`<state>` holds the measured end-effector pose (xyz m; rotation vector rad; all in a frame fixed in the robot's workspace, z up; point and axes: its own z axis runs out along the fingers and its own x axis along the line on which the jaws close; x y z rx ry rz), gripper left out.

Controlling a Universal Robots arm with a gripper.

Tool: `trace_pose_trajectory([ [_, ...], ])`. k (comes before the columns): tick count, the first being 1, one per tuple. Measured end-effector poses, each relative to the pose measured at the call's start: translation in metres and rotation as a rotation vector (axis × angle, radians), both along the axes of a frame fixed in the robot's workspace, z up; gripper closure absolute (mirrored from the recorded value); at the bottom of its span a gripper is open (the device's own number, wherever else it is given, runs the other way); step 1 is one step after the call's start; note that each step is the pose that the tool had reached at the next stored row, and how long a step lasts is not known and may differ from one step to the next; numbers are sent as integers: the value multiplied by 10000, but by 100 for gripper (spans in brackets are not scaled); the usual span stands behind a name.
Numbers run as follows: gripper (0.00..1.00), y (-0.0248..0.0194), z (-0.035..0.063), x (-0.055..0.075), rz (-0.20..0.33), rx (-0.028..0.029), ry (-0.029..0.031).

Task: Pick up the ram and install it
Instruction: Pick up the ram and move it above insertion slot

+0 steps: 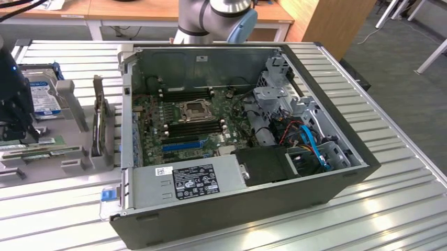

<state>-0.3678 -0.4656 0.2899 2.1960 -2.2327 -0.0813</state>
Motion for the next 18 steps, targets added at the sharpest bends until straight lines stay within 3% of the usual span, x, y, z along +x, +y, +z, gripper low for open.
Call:
trace_pose_trajectory([
  [18, 89, 0, 464, 0, 0, -3, 1],
])
